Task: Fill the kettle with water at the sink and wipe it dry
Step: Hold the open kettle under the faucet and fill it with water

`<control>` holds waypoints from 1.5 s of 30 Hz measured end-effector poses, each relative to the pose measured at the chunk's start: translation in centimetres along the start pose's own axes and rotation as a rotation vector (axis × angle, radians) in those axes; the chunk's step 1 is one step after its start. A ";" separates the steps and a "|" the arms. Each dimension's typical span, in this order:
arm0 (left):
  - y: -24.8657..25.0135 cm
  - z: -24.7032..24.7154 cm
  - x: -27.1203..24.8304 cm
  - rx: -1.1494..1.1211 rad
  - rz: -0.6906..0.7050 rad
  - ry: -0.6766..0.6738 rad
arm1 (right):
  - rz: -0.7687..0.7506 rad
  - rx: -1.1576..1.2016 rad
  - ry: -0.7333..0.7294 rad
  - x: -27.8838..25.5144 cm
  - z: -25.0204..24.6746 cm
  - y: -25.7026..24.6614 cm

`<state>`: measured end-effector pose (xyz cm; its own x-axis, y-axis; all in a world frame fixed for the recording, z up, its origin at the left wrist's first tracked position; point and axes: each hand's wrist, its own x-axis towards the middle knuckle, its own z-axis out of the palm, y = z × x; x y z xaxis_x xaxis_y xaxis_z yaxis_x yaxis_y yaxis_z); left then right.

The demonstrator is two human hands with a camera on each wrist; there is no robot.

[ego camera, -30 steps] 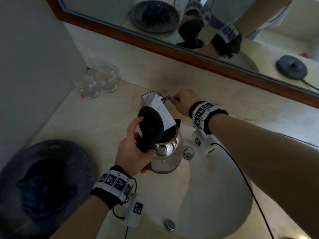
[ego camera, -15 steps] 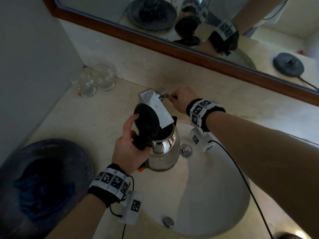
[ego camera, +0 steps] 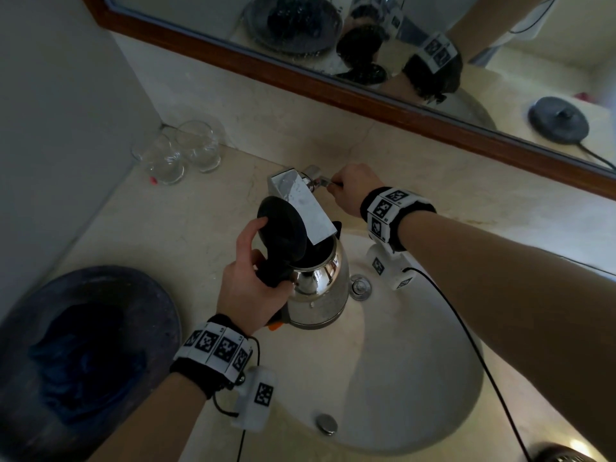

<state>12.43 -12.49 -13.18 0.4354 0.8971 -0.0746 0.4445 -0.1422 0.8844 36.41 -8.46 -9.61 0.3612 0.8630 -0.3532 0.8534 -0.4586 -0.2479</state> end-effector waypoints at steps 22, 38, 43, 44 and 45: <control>0.2 -0.1 -0.3 -0.009 -0.010 0.021 | 0.028 -0.001 -0.021 0.3 0.0 -0.2; 0.5 0.0 -0.4 -0.030 -0.019 0.039 | 0.018 0.021 -0.012 0.7 0.2 0.2; 0.5 0.0 -0.5 -0.037 -0.015 0.026 | 0.025 0.008 -0.021 0.6 0.3 0.2; 0.5 0.0 -0.5 -0.036 -0.016 0.025 | 0.023 0.007 -0.020 0.6 0.2 0.1; 0.6 0.0 -0.5 -0.035 -0.016 0.024 | 0.023 0.004 -0.019 0.6 0.2 0.1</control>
<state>12.47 -13.07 -12.63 0.4096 0.9089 -0.0778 0.4229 -0.1136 0.8990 36.60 -8.06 -10.05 0.3732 0.8482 -0.3759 0.8435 -0.4789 -0.2433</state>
